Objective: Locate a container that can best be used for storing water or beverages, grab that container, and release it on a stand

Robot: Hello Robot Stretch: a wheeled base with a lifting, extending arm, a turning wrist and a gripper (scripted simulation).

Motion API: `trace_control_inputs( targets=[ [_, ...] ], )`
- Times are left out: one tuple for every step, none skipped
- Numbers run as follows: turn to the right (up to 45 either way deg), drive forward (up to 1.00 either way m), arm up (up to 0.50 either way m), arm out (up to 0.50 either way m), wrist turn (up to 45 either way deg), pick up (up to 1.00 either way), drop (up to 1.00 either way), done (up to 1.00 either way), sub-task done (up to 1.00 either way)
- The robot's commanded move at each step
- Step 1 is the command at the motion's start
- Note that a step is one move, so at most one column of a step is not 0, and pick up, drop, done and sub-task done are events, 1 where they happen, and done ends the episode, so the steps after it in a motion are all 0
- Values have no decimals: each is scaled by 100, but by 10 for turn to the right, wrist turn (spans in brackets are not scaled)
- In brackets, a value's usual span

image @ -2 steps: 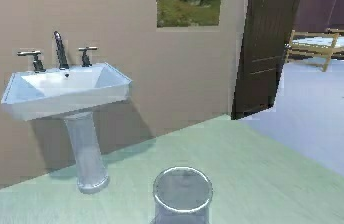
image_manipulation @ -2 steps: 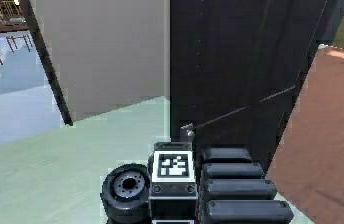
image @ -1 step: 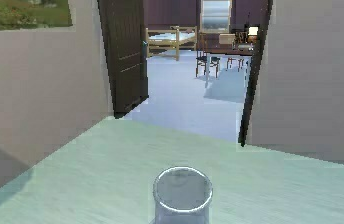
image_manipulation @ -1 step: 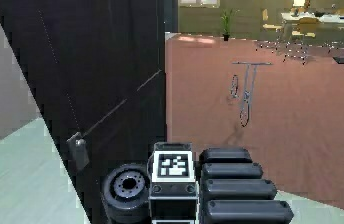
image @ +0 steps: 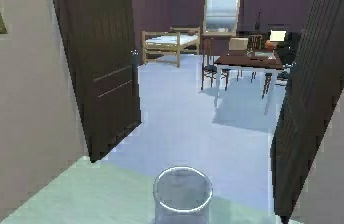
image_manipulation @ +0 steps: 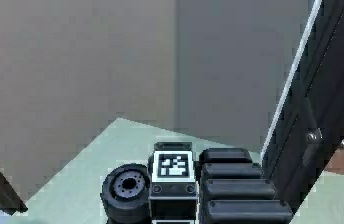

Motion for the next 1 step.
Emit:
trace_control_inputs(
  targets=[
    [0,100,0,0,0,0,0,0,0]
  ],
)
